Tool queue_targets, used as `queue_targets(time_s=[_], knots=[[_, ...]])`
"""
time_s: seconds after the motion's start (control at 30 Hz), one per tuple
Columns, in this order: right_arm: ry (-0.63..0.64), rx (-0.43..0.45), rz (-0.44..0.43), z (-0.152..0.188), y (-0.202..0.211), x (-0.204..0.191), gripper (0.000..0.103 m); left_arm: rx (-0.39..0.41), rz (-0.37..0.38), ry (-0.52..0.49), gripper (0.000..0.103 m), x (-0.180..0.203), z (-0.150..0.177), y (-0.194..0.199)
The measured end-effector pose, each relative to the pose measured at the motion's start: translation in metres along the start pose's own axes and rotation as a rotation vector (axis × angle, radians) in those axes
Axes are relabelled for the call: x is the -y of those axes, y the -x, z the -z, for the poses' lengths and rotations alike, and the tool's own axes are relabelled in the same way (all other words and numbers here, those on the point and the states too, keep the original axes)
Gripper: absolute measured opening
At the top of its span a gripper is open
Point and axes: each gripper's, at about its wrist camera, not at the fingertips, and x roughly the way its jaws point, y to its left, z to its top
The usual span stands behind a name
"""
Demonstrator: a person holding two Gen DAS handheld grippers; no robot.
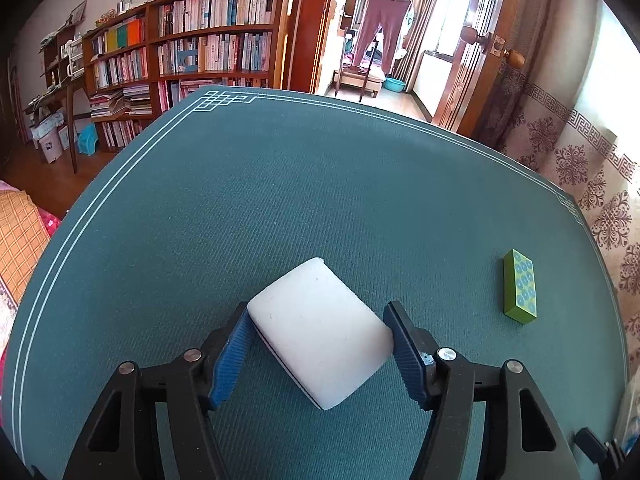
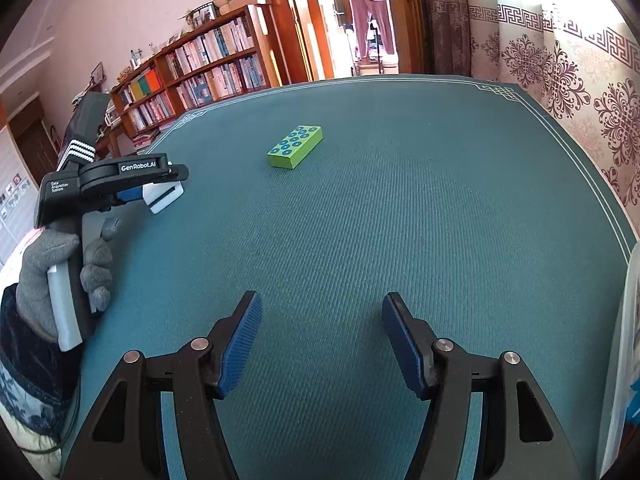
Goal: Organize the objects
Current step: 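Close the left gripper on the white eraser sponge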
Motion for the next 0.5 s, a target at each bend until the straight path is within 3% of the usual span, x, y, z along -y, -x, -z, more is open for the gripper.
queue_targets(time_s=[0.5], knots=[[-0.005,0.0,-0.018,-0.072,-0.063,-0.023,0.064,0.047,-0.016,-0.005,0.066,0.005,0.0,0.01]])
